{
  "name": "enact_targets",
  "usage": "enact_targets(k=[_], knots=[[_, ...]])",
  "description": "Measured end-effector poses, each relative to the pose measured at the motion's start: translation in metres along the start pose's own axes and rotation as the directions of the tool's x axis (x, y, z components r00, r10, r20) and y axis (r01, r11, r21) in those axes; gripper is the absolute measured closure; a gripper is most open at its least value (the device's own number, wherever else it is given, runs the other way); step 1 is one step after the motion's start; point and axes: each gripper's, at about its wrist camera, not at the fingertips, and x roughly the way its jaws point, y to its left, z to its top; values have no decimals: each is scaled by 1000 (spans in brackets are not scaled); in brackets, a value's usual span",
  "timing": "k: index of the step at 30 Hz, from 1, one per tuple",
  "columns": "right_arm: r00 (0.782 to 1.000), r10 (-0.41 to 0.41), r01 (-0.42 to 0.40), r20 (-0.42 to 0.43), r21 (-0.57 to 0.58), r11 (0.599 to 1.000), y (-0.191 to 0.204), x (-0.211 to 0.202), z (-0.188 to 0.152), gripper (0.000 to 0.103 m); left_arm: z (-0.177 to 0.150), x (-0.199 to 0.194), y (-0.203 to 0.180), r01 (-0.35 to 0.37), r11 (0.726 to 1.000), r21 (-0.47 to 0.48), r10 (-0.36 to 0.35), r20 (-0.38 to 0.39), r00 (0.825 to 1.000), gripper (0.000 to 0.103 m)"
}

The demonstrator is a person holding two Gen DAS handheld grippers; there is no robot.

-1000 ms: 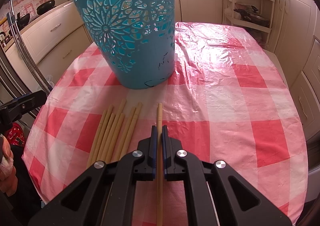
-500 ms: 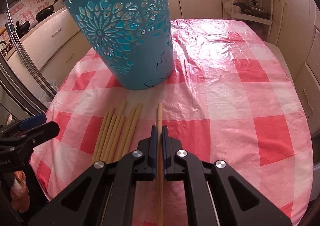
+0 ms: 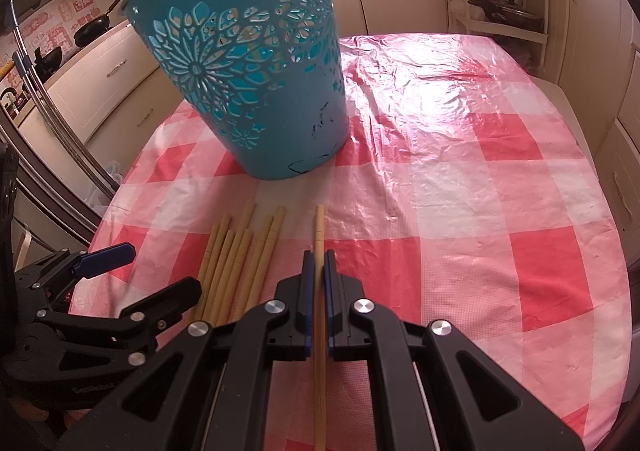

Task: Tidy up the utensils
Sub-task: 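Grasp a wooden stick from the bundle with the left gripper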

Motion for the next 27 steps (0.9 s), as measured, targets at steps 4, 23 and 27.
enact_targets(k=[4,23,27], knots=[[1000,11,-11,-2,4,1000,-1,-1,0,98,0,0,-3,2,1000,-12,-2,-4,1000,18],[1000,14,-14,-3,7,1000,-2,0,0,98,4,0,-1,-22,1000,-8,22,-7,1000,45],[1000,15,-15,-2,8,1000,-2,0,0,98,10,-2,-11,29,998,48,-29,-4,1000,88]])
